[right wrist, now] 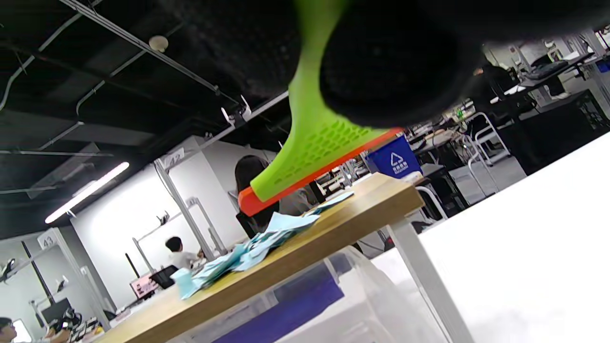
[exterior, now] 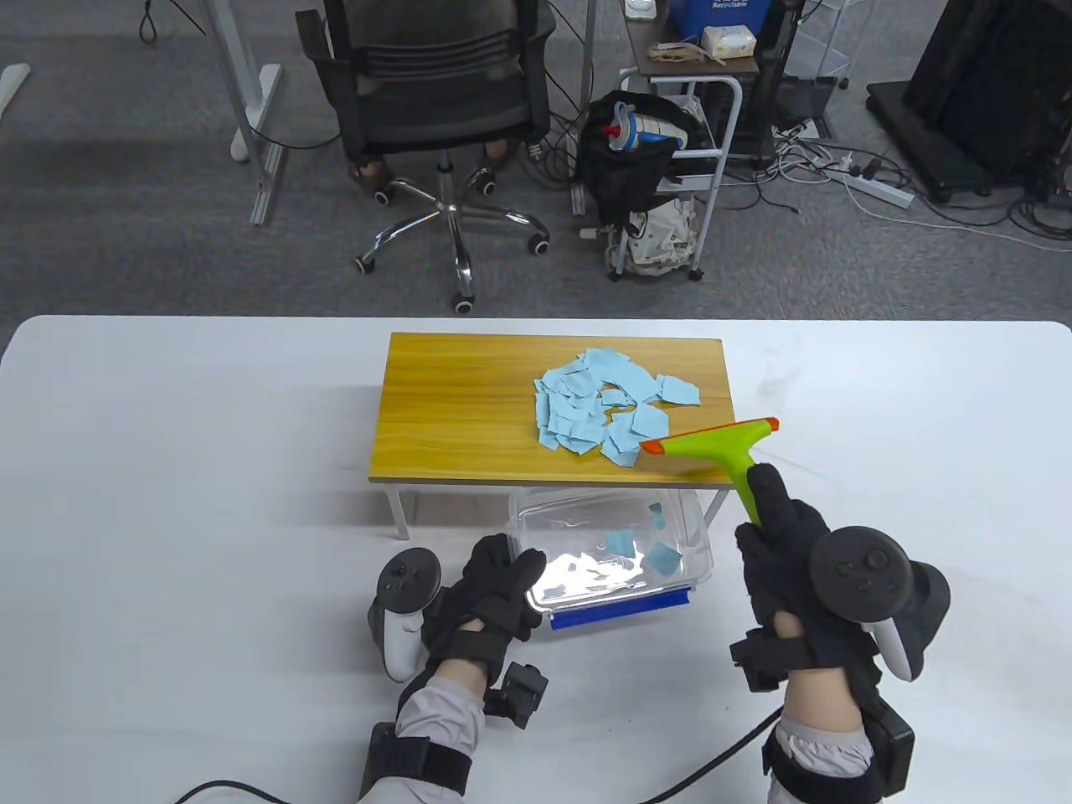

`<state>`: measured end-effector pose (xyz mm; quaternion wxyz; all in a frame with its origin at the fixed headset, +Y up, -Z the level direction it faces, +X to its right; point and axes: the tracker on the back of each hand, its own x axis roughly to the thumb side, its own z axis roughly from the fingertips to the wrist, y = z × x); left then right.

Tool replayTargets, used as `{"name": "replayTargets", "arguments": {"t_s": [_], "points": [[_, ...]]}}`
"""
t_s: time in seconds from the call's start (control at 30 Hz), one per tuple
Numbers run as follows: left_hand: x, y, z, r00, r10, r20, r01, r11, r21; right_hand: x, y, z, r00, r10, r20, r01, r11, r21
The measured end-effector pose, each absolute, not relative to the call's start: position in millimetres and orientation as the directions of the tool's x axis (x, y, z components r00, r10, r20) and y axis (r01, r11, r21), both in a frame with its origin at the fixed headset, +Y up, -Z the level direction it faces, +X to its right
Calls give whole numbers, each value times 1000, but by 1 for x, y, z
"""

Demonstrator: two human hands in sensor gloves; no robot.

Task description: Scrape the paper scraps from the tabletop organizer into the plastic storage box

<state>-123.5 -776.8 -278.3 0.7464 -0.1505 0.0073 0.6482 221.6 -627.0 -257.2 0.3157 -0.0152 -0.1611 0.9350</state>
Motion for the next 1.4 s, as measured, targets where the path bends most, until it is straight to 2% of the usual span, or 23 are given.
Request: {"name": "replayTargets", "arguments": {"t_s": [0.1, 0.23, 0.37, 0.63, 0.97, 1.2, 1.4], "points": [[-124, -777, -278, 156, 966, -206, -971, 111, -213, 218, -640, -268, -823, 560, 100, -559, -764, -322], [-126, -776, -279, 149, 967, -208, -971, 104, -213, 215, -648, -275, -831, 546, 108, -553, -792, -259], [-129, -776, -279, 142, 967, -210, -974, 98, -204, 220, -638, -269, -802, 592, 81, -595, -779, -198], [-130, -776, -279, 130, 968, -214, -976, 88, -197, 221, -618, -252, -804, 592, 56, -594, -796, -119], [-134, -780, -280, 140, 961, -238, -978, 98, -182, 211, -600, -237, -789, 583, 195, -606, -791, -85], [-135, -783, -282, 142, 958, -251, -979, 100, -176, 178, -629, -260, -730, 604, 321, -663, -739, -117], [-136, -783, -283, 144, 956, -256, -979, 98, -181, 150, -666, -275, -579, 738, 347, -807, -580, -112]]}}
